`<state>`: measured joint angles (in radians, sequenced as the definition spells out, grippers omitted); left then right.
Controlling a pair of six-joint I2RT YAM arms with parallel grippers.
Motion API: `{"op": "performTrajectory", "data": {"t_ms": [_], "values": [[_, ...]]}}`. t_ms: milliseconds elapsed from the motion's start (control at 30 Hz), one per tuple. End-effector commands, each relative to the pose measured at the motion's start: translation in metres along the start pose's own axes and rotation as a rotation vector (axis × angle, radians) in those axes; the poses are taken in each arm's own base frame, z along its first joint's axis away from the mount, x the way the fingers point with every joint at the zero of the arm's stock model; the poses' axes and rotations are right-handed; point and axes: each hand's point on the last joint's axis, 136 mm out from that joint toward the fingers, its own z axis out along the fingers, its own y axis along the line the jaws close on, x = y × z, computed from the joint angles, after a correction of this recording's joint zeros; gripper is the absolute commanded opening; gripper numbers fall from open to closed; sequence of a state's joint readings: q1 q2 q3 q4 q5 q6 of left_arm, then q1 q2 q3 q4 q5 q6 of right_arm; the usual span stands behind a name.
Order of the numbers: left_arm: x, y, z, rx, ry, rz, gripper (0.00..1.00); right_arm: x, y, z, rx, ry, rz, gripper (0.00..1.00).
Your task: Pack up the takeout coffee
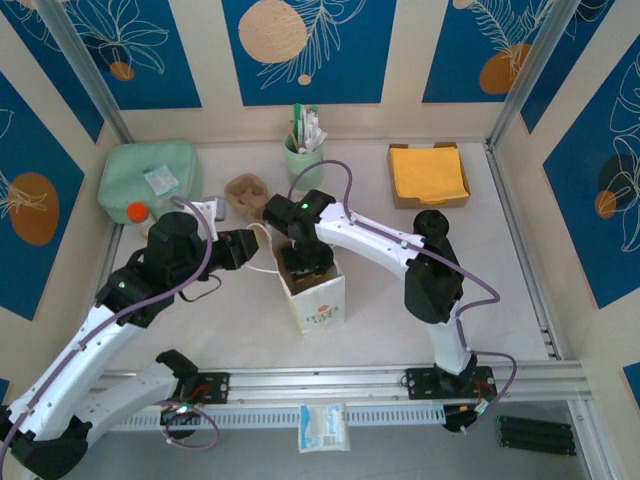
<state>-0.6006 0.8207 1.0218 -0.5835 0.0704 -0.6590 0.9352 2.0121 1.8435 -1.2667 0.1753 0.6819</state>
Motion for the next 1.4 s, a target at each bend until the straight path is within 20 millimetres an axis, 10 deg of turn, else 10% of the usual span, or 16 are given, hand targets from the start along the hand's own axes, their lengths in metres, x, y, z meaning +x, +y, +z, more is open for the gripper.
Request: {"op": "performTrajectory", "data": {"t_ms": [0, 567, 933, 1367], "values": [[-0.013, 0.000, -0.008, -0.021, -0.059, 0.047, 0.41, 0.007, 0.001, -0.013, -0.038, -0.001, 0.012, 0.28], [-0.030, -0.010, 0.004, -0.001, -0.113, 0.203, 0.47, 0.009, 0.004, -0.026, -0.079, -0.026, -0.003, 0.27], [-0.029, -0.009, 0.005, -0.002, -0.120, 0.212, 0.07, 0.014, 0.004, -0.022, -0.090, -0.015, -0.013, 0.25], [-0.028, -0.007, 0.000, 0.007, -0.143, 0.162, 0.01, 0.023, 0.003, -0.013, -0.071, 0.013, -0.018, 0.24]]}}
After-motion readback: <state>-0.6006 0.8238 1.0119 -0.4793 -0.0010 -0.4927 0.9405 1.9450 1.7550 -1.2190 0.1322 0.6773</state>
